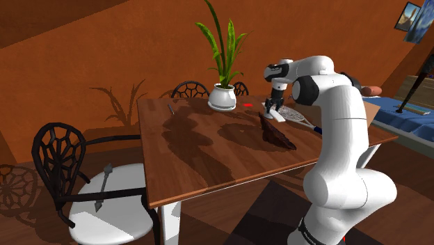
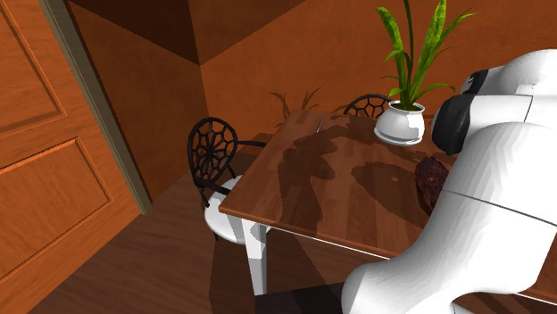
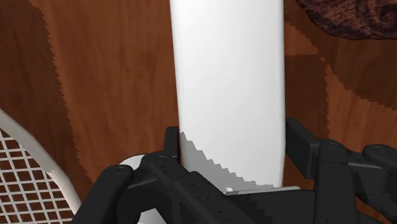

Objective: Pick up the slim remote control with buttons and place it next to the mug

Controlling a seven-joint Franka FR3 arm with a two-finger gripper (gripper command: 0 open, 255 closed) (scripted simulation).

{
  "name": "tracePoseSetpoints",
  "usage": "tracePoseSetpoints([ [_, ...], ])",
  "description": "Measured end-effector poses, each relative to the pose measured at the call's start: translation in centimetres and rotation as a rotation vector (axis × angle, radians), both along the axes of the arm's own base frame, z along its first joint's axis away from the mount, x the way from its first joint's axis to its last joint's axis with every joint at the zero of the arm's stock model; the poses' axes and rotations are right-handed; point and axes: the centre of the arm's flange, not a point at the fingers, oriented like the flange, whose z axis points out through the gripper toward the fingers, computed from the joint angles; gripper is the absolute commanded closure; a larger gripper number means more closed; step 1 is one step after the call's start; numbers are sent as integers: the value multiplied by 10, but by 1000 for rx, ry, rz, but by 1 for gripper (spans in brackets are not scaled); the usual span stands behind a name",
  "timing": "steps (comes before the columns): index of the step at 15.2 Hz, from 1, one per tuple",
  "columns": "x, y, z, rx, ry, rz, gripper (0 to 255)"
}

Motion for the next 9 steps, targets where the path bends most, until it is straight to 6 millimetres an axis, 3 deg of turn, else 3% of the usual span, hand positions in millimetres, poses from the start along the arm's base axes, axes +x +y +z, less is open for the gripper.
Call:
tracePoseSetpoints([
  [9, 1, -3, -46, -2, -3, 1, 255],
])
